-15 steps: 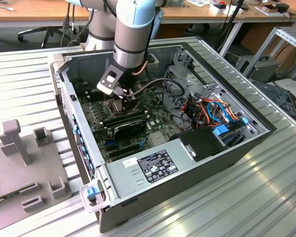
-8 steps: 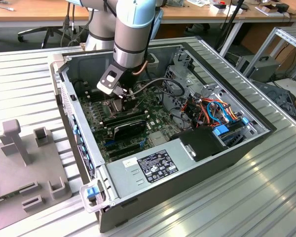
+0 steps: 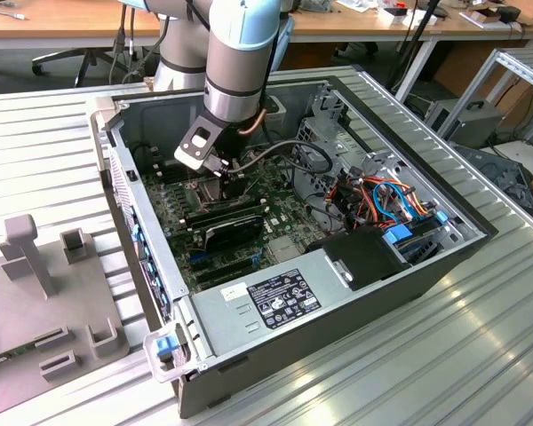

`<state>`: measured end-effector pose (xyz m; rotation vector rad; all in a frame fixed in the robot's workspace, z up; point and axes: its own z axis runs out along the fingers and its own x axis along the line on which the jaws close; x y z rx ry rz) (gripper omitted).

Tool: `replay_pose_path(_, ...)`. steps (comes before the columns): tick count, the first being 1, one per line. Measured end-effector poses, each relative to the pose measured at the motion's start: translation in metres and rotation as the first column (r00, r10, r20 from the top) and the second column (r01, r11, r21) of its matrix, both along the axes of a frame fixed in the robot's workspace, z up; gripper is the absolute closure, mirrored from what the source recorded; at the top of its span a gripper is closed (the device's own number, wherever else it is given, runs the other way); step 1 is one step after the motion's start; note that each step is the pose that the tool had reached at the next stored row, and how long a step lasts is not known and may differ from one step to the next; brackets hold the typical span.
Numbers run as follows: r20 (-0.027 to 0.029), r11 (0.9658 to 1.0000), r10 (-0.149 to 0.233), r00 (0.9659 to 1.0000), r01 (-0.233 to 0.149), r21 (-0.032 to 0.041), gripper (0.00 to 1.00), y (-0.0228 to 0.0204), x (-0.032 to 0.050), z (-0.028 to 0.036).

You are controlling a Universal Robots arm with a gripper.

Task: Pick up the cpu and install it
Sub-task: 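Place the cpu into insertion slot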

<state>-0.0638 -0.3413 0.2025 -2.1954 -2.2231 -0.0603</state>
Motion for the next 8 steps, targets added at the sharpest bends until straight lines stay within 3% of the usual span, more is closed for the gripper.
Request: replay_pose_path(8,0.0,1.0,0.0,1.0,0.0,0.0011,0.32,0.0,0.0,0.0)
